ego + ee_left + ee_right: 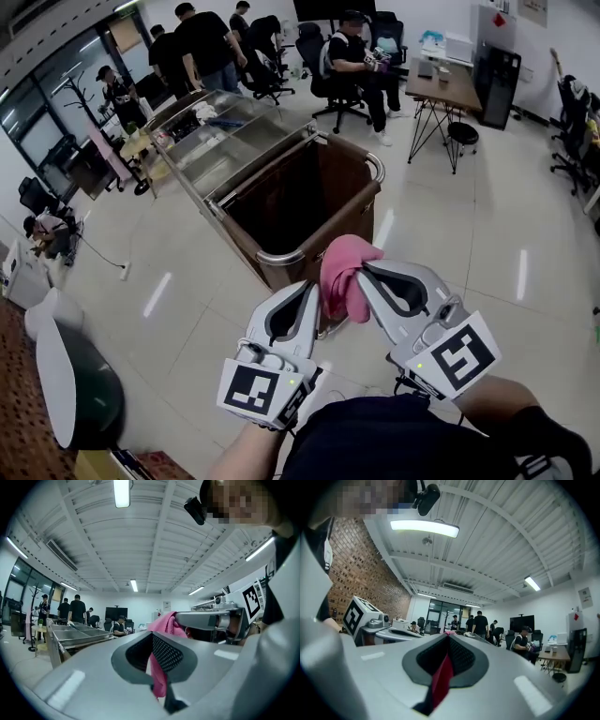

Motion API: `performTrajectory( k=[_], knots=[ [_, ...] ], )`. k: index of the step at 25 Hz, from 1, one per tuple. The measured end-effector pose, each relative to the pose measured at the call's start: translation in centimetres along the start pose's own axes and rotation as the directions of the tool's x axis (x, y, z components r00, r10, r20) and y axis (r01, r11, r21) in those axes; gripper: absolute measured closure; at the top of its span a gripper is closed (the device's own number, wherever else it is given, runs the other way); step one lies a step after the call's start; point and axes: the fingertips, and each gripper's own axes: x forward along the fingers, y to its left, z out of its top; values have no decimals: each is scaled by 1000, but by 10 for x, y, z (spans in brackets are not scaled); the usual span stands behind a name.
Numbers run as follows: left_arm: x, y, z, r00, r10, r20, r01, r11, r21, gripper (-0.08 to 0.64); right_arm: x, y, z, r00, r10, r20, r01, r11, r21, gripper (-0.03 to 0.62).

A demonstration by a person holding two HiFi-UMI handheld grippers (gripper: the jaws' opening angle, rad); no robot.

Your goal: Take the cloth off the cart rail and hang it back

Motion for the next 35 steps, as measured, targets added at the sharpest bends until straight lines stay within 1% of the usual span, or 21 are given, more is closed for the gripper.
performTrajectory(
  k=[2, 6, 7, 8, 10, 11, 14, 20, 25, 30, 31, 34, 35],
  knots=[
    [3, -3, -4, 1000, 24, -2, -24, 1000, 1, 560, -3, -7, -2, 999, 23, 25, -23, 1000, -13, 586],
    [7, 6, -18, 998, 58, 6, -58, 998, -1, 560, 2, -12, -20, 999, 42, 25, -42, 999, 0, 586],
    [8, 10, -18, 998, 59, 30, -60, 998, 6, 560, 4, -10, -25, 999, 44, 26, -44, 999, -1, 586],
    [10, 14, -13, 996, 57, 75, -59, 998, 22, 560, 7, -10, -27, 999, 45, 30, -45, 999, -5, 585],
    [13, 21, 0, 984, 44, 171, -54, 997, 57, 560, 14, -11, -26, 998, 40, 38, -40, 999, -10, 586],
    [14, 23, 2, 981, 37, 191, -49, 997, 63, 560, 15, -12, -26, 999, 32, 37, -32, 999, -8, 586],
    [13, 28, 2, 983, 19, 185, -30, 998, 55, 560, 19, -11, -26, 1000, 8, 31, -8, 1000, 5, 586],
    [1, 32, 0, 984, -10, 176, -1, 998, 65, 560, 22, 1, -26, 1000, -19, 23, 19, 1000, 3, 585],
    [-9, 34, 4, 984, -15, 177, 5, 998, 56, 560, 24, 11, -17, 999, -26, 26, 26, 1000, -3, 586],
    [-18, 34, 6, 979, -25, 204, 13, 998, 63, 560, 24, 19, -20, 999, -29, 26, 29, 1000, -7, 586],
    [-18, 34, 9, 977, -27, 213, 15, 998, 59, 560, 24, 19, -21, 999, -31, 21, 31, 1000, 0, 586],
    [-21, 33, 14, 976, -25, 215, 13, 998, 56, 558, 21, 20, -25, 998, -40, -38, 42, 998, 48, 585],
    [-22, 33, 13, 977, -20, 211, 9, 999, 53, 558, 21, 21, -21, 999, -37, -21, 38, 999, 35, 586]
  ],
)
